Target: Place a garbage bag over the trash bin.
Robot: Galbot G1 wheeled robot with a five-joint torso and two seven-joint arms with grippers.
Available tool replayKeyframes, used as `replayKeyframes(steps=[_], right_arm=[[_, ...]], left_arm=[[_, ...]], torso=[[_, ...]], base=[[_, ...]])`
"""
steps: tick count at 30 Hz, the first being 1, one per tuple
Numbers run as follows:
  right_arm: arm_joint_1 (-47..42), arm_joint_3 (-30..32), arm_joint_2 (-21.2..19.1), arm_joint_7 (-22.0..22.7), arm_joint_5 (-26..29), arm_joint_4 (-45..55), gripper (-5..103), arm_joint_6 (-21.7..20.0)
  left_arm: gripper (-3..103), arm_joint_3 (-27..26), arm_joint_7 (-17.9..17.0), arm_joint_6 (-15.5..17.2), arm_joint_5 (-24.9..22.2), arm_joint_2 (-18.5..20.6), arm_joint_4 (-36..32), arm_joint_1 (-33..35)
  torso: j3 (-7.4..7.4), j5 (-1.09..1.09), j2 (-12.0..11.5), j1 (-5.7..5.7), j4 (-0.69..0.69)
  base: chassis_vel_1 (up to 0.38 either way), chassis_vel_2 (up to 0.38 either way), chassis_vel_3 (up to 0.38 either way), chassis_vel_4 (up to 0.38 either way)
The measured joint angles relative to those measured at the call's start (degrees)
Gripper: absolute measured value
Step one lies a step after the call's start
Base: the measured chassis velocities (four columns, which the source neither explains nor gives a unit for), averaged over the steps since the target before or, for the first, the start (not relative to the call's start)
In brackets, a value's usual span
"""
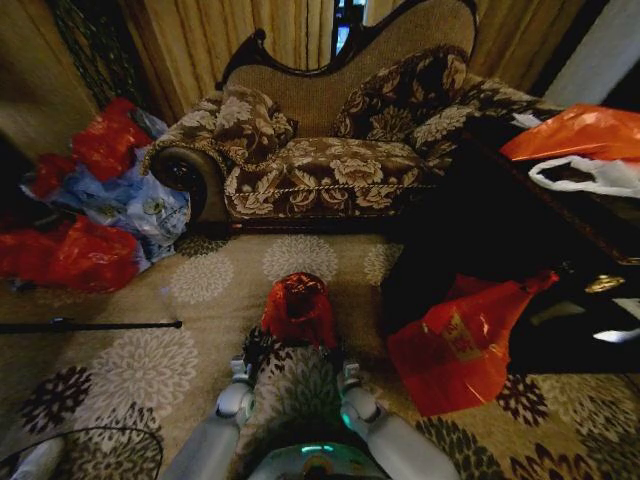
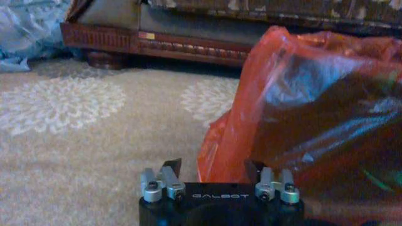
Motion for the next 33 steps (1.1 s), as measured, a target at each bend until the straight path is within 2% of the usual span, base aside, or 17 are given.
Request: replayKeyframes(steps=[1,2,5,6,8,16,23,28,29,31,32,33], right_arm=[[-0.4,0.1,-0.5,-1.4,0.3,0.2,84,0.4],[-0.4,0.1,-0.5,-1.4,0.3,0.2,84,0.4],[-1.6,0.5,-2.6,-5.3,0.9,1.8,97,0.7],[-1.6,0.5,-2.6,-5.3,0.9,1.8,97,0.7],[-2.4,0.7,-4.0,-6.1,1.0,2.9,99,0.7],[-6.2,2.0,-7.6,-5.9,0.4,7.8,100,1.7],[-9.1,2.6,-8.0,-5.3,-1.8,8.5,100,4.3],[-10.5,4.6,-6.8,-5.2,-3.4,7.6,100,5.2],[-10.8,5.2,-6.3,-5.2,-3.9,7.2,100,5.3],[-10.8,5.3,-6.1,-5.2,-4.0,7.0,100,5.4],[-10.9,5.6,-5.5,-5.3,-4.2,6.3,100,5.5],[-10.6,5.7,-4.8,-5.4,-4.6,5.5,100,5.8]], left_arm=[[76,0.0,0.0,0.1,0.0,0.1,-0.3,0.1],[76,0.0,0.0,0.1,0.0,0.1,-0.3,0.1],[93,-0.1,-0.1,0.3,0.2,0.3,-0.8,0.0],[93,-0.1,-0.1,0.3,0.2,0.3,-0.8,0.0],[99,-0.2,-0.2,0.3,0.3,0.3,-1.1,0.0],[100,-1.7,-0.3,1.0,0.0,1.1,-5.6,3.1],[100,-3.1,-1.0,2.1,-1.7,1.4,-10.2,7.0],[100,-4.3,-2.7,6.1,-4.6,2.3,-19.0,11.1],[100,-4.3,-4.7,8.9,-5.9,3.4,-23.8,12.4],[100,-4.1,-5.7,10.2,-6.8,4.2,-25.8,12.8],[101,-3.7,-8.8,13.5,-9.1,6.1,-30.2,13.2],[96,-3.4,-10.8,15.9,-10.9,7.7,-33.2,12.7]], torso=[[0.00,0.00,0.0,0.00,0.00],[0.00,0.00,0.0,0.00,0.00],[0.00,0.00,0.0,0.00,0.00],[0.00,0.00,0.0,0.00,0.00],[0.00,0.00,0.0,0.01,0.00],[0.00,0.00,0.0,0.01,0.00],[0.00,-0.01,0.0,0.01,0.00],[0.00,-0.01,0.0,0.00,0.01],[0.00,-0.01,0.0,0.00,0.00],[0.00,-0.01,0.0,0.00,0.01],[0.00,0.00,0.0,0.00,0.02],[0.00,0.03,0.0,0.00,0.00]], base=[[0.000,0.000,0.000,0.000],[0.000,0.000,0.000,0.000],[0.000,0.000,0.000,0.000],[0.000,0.000,0.000,0.000],[0.000,0.000,0.000,0.000],[0.000,0.000,0.000,0.000],[0.000,0.000,0.000,0.000],[0.000,0.000,0.000,0.000],[0.000,0.000,0.000,0.000],[0.000,0.000,0.000,0.000],[0.000,0.000,0.000,0.000],[0.000,0.000,0.000,0.000]])
